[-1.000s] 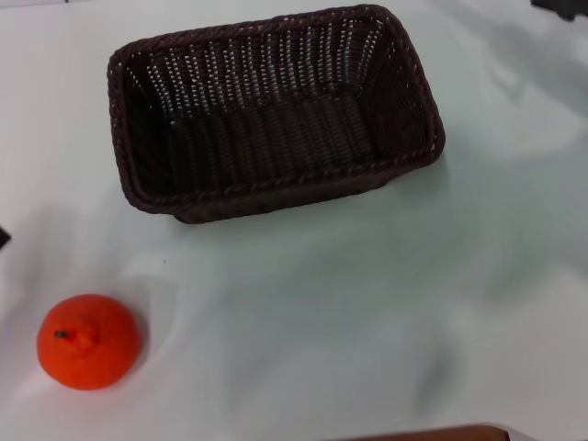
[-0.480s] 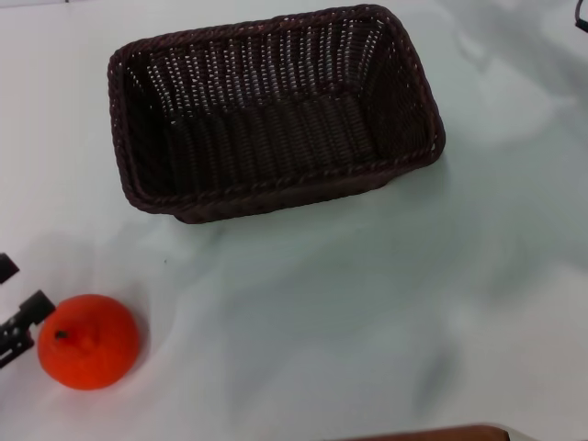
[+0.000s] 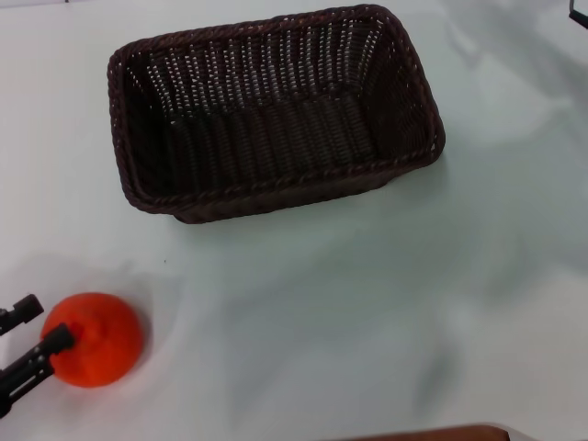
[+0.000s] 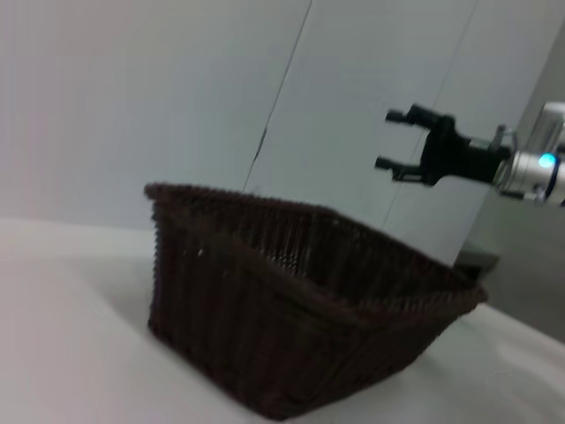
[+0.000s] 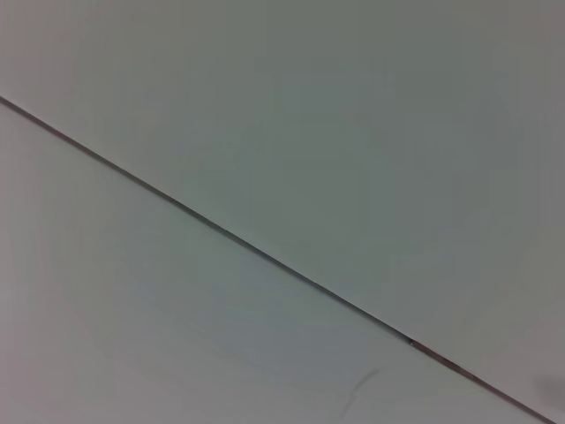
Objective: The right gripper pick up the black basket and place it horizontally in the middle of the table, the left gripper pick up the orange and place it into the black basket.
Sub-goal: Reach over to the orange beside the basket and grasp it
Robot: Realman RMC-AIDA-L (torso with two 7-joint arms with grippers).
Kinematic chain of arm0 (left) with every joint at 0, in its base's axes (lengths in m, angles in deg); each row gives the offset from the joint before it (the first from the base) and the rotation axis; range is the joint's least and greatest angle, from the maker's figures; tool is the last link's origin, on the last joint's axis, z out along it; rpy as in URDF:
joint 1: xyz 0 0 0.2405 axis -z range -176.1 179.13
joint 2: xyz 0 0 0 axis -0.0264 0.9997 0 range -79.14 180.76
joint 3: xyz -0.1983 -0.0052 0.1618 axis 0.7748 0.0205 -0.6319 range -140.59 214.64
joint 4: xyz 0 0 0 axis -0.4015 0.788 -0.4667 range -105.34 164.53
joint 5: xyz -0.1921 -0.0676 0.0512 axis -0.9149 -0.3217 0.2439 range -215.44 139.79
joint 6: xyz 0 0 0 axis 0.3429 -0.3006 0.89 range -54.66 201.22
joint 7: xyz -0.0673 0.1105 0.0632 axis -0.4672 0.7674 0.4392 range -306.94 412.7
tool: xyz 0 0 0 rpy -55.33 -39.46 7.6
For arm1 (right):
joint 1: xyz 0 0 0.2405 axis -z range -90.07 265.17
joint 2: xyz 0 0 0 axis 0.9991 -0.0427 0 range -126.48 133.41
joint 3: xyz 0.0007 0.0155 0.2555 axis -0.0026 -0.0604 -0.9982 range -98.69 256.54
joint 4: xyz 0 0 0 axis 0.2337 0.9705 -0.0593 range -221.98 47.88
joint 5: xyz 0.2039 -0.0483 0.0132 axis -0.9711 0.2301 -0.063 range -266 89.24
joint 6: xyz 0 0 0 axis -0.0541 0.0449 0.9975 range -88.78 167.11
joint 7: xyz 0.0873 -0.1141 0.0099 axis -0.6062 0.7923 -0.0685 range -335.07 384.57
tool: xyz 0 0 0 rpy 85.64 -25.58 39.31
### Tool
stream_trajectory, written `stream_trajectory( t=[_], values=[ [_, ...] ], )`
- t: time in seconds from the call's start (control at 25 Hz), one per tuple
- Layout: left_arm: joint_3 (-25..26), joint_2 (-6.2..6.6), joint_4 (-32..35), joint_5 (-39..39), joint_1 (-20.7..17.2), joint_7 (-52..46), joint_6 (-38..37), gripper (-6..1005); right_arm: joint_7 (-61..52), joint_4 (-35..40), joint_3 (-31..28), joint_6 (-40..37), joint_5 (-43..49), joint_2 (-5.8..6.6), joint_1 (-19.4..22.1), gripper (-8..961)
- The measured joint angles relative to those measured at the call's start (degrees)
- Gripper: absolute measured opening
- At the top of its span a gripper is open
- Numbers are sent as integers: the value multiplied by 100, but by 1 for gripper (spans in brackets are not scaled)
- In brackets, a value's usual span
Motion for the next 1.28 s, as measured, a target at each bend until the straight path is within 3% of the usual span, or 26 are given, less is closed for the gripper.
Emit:
stream_trajectory(
  t=[0.44,1.28],
  values=[
    [-44,-31,12,180,66,64,-172,576,3,-92,26,-7,-181,-4,43,888],
    [-49,-220,51,472,431,-16,-518,527,2,-137,-32,-11,-330,39,171,888]
  ],
)
